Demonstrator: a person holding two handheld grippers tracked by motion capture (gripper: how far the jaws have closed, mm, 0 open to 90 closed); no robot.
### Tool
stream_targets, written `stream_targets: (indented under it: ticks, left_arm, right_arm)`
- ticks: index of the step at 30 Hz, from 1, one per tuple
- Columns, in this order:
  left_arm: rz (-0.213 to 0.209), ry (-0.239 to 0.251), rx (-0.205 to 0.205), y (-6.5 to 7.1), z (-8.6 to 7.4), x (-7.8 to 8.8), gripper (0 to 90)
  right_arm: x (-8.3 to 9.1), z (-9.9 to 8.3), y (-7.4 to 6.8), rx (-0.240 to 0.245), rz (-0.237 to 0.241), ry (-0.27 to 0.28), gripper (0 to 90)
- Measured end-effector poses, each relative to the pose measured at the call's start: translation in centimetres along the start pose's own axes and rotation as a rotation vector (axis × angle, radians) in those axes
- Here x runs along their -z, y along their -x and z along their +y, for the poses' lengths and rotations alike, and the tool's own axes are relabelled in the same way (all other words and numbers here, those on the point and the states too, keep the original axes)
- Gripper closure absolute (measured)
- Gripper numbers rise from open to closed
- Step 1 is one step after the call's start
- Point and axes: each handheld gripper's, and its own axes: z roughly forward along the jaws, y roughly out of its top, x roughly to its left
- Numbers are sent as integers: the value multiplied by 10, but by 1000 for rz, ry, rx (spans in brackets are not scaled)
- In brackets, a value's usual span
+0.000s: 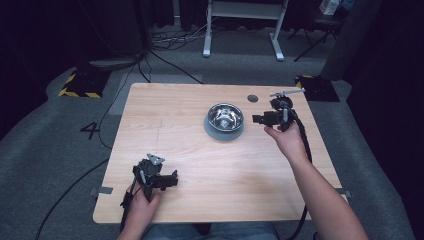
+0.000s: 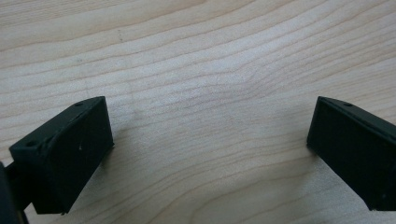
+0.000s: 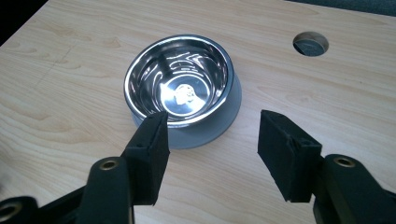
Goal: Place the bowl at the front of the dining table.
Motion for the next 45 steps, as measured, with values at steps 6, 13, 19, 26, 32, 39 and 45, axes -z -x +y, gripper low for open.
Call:
stream_targets:
  ticks: [6,13,19,26,32,39,45]
  left_arm:
    - [0,0,0,0,0,0,3]
    - [0,-1,0,0,0,0,4]
    - [0,-1,0,0,0,0,3]
    - [2,-1,0,0,0,0,3]
    - [-1,-1,-2,0,1,-1,0]
    - [-6,-2,-9,-1,2,-1,0]
    - [-6,-2,-10,-1,2,-1,0]
  right_arm:
    - [13,-15,7,4,-11,4,413]
    - [27,-35,16,-15,1,2,408]
    - [39,-50,22,-15,12,-9,386]
    - [48,-70,27,-7,-2,-20,361]
    - [52,-91,32,-11,-13,-25,335]
    - [53,-117,41,-4,9,-19,321]
    - [49,-144,49,-4,31,3,302]
